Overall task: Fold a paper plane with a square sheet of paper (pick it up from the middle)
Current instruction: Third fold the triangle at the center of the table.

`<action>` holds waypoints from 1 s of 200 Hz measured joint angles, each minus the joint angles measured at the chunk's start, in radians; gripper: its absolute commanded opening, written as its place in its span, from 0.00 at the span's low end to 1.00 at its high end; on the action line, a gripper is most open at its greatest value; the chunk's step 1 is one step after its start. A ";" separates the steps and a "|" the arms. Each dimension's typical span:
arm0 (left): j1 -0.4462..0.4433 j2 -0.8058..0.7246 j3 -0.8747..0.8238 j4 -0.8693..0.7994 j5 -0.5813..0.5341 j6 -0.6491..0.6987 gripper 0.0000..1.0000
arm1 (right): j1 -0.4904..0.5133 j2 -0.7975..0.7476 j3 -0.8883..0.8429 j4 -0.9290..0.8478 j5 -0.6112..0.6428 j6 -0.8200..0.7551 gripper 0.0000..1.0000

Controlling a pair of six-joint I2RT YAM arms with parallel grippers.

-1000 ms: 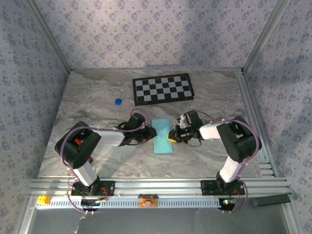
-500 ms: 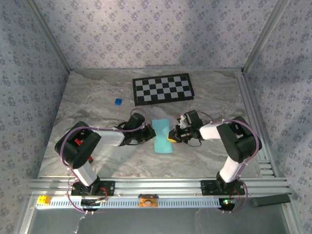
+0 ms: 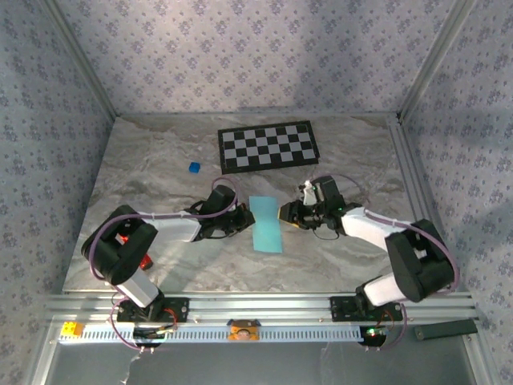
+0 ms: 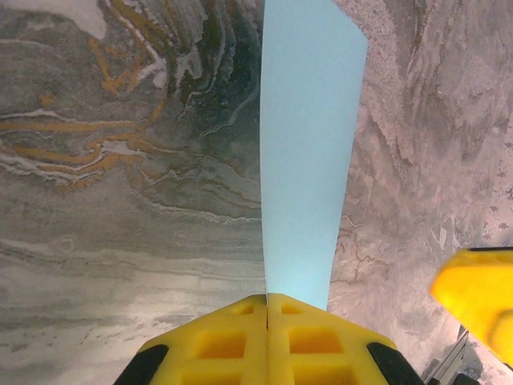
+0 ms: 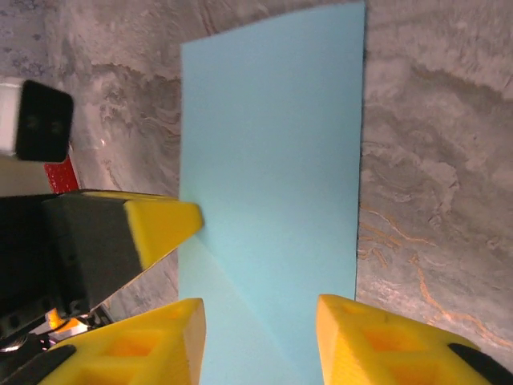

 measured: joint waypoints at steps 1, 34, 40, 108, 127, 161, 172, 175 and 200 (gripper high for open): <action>0.000 0.000 0.000 0.000 0.000 -0.002 0.05 | 0.000 -0.002 0.000 -0.002 0.002 -0.002 0.45; 0.000 0.000 -0.001 -0.013 0.000 -0.026 0.05 | 0.018 -0.111 -0.007 -0.039 0.058 -0.058 0.46; 0.000 0.000 -0.001 -0.014 0.000 -0.029 0.05 | 0.027 -0.136 -0.011 -0.043 0.070 -0.071 0.47; 0.000 -0.002 -0.007 -0.019 0.000 -0.058 0.05 | 0.175 -0.300 -0.058 -0.060 0.290 -0.247 0.51; 0.000 -0.012 -0.007 -0.019 0.000 -0.063 0.05 | 0.275 -0.323 -0.097 -0.044 0.376 -0.329 0.50; 0.000 -0.029 -0.007 -0.019 0.000 -0.066 0.05 | 0.443 -0.341 -0.147 -0.016 0.515 -0.497 0.49; 0.000 -0.033 -0.007 -0.019 0.000 -0.070 0.05 | 0.479 -0.340 -0.153 -0.014 0.548 -0.542 0.49; 0.000 -0.034 -0.007 -0.019 0.000 -0.070 0.05 | 0.489 -0.340 -0.154 -0.011 0.557 -0.557 0.49; 0.000 -0.041 -0.007 -0.023 -0.001 -0.071 0.05 | 0.570 -0.317 -0.156 0.020 0.618 -0.642 0.49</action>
